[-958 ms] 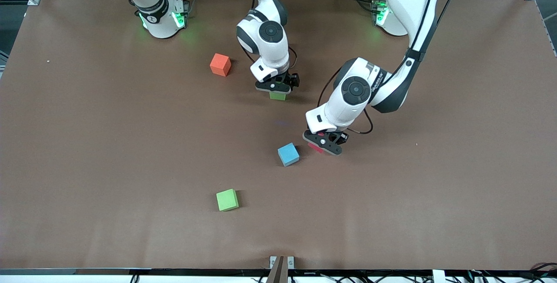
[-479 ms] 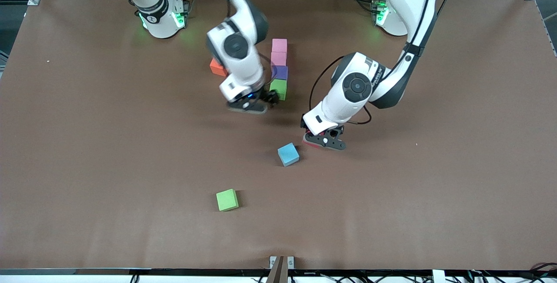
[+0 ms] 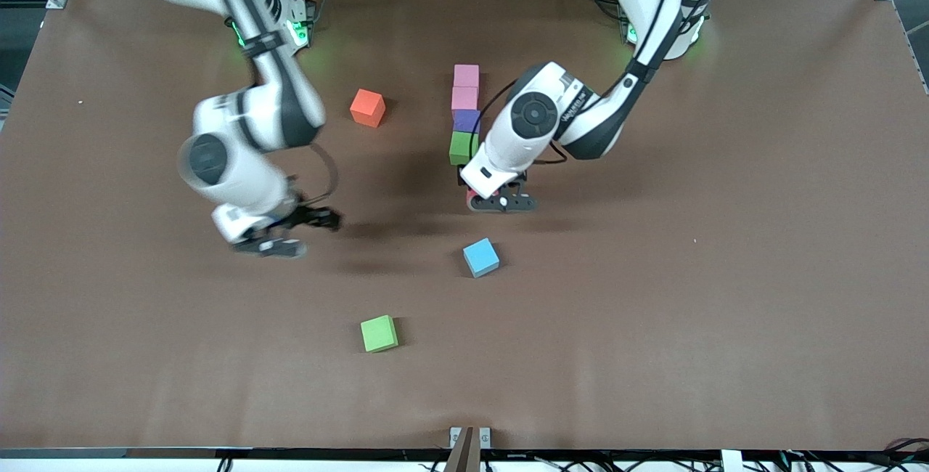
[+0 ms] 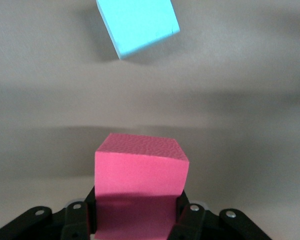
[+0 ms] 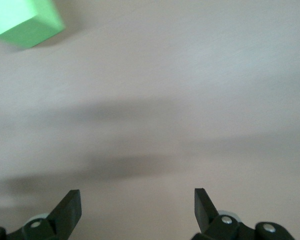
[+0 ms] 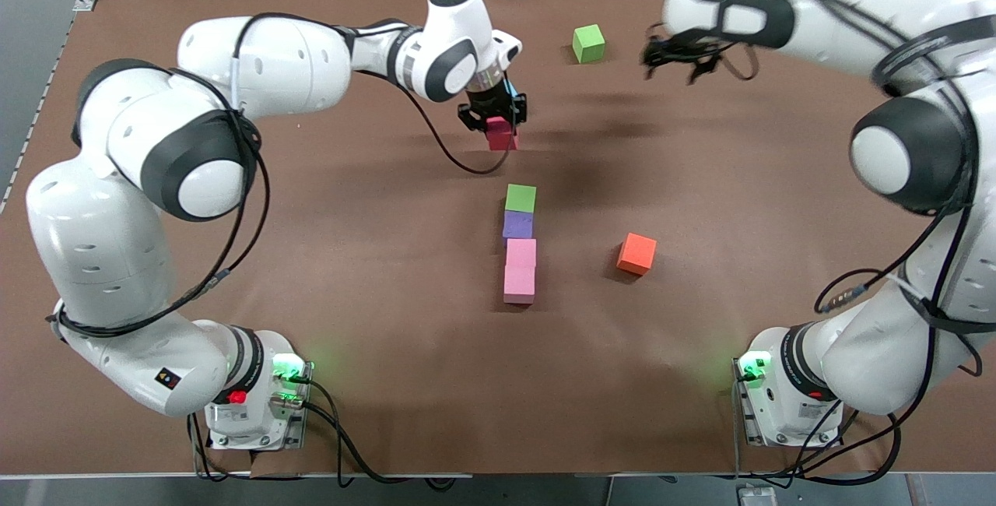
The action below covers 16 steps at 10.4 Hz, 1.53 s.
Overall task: Arrange blocks into number 1
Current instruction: 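Place the red cube below the green cube while the right gripper withdraws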
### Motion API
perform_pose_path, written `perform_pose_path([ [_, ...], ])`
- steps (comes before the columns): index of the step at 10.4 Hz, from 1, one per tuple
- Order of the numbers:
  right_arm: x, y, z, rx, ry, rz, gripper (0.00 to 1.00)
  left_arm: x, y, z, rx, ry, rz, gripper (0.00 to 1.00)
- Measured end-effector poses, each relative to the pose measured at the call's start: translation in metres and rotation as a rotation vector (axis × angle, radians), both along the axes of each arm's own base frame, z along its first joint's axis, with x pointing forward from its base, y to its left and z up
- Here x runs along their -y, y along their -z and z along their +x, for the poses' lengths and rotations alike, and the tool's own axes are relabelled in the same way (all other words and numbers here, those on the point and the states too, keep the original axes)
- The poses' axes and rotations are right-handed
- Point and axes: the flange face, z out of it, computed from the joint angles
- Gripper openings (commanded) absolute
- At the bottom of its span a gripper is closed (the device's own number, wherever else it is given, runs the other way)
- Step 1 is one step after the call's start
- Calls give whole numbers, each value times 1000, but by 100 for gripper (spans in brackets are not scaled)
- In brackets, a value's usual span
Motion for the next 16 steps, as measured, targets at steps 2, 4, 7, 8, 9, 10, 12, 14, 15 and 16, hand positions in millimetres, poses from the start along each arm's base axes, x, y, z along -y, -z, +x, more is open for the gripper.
perform_pose_path([
  [2, 102, -7, 15, 8, -18, 8, 100, 17, 11, -16, -11, -36, 1, 0],
  [4, 143, -38, 12, 20, -43, -3, 100, 36, 29, -36, -18, -26, 2, 0],
  [7, 126, -107, -11, 12, -137, -47, 100, 43, 48, -45, -21, -6, 16, 0],
  [8, 125, -128, -19, 33, -163, -66, 100, 42, 51, -45, -19, 0, 23, 0],
  [9, 125, -147, -23, 63, -185, -97, 100, 41, 54, -46, -15, 9, 32, 0],
  [10, 125, -167, -25, 91, -195, -111, 100, 40, 59, -49, -13, 21, 43, 0],
  [12, 125, -218, -25, 95, -193, -112, 100, 40, 66, -56, -22, 34, 57, 0],
  [14, 115, -266, -33, 51, -205, -92, 100, 39, 69, -60, -27, 38, 63, 29],
  [15, 107, -289, -40, 30, -216, -76, 100, 39, 70, -60, -28, 38, 64, 99],
  [16, 100, -310, -47, 20, -228, -65, 100, 39, 71, -60, -29, 38, 65, 100],
])
